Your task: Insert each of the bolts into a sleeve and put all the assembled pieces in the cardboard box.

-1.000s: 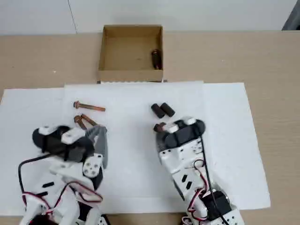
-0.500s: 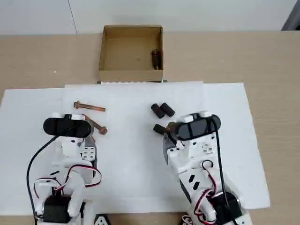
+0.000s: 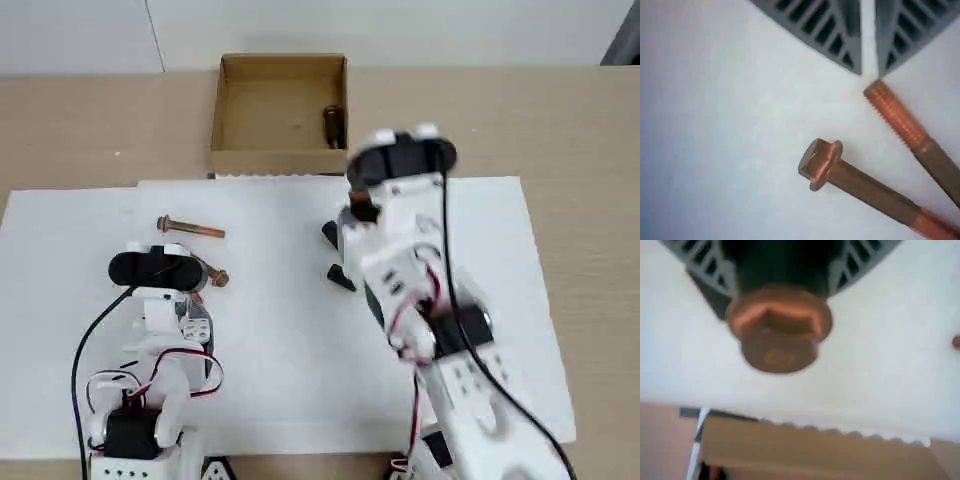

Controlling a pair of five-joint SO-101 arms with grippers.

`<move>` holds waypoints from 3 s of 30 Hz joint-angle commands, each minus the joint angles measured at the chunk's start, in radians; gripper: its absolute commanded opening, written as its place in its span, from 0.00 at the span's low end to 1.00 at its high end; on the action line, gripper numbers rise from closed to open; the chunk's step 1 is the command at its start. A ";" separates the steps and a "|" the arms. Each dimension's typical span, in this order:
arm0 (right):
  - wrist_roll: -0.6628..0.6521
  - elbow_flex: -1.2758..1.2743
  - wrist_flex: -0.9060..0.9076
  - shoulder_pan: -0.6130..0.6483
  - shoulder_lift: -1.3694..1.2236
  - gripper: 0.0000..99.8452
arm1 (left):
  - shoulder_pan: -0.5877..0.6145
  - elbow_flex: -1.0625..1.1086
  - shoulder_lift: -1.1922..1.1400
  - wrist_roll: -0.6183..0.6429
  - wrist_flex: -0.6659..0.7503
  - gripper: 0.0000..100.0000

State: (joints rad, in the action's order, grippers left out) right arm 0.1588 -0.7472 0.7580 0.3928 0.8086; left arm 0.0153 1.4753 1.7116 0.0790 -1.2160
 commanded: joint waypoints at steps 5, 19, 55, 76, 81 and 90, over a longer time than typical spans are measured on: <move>-0.117 0.319 -0.159 -0.012 -0.369 0.00 | 0.005 0.048 0.008 0.009 0.041 0.01; -0.391 0.973 -0.260 -0.012 -1.095 0.00 | 0.003 0.105 0.009 0.003 0.095 0.01; -0.615 1.774 0.018 0.035 -1.681 0.05 | 0.003 0.105 0.009 0.003 0.095 0.01; -0.612 2.153 0.918 0.042 -1.555 0.00 | 0.008 0.105 0.009 0.009 0.095 0.01; -0.532 2.163 0.951 0.039 -1.543 0.00 | 0.009 0.105 0.009 0.011 0.095 0.01; -0.508 1.803 0.960 0.073 -1.340 0.00 | 0.011 0.105 0.009 0.011 0.095 0.01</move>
State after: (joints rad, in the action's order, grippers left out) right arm -0.3644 1.1922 1.6970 0.4634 -0.6690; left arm 0.0199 1.5858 1.7116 0.0790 -1.1454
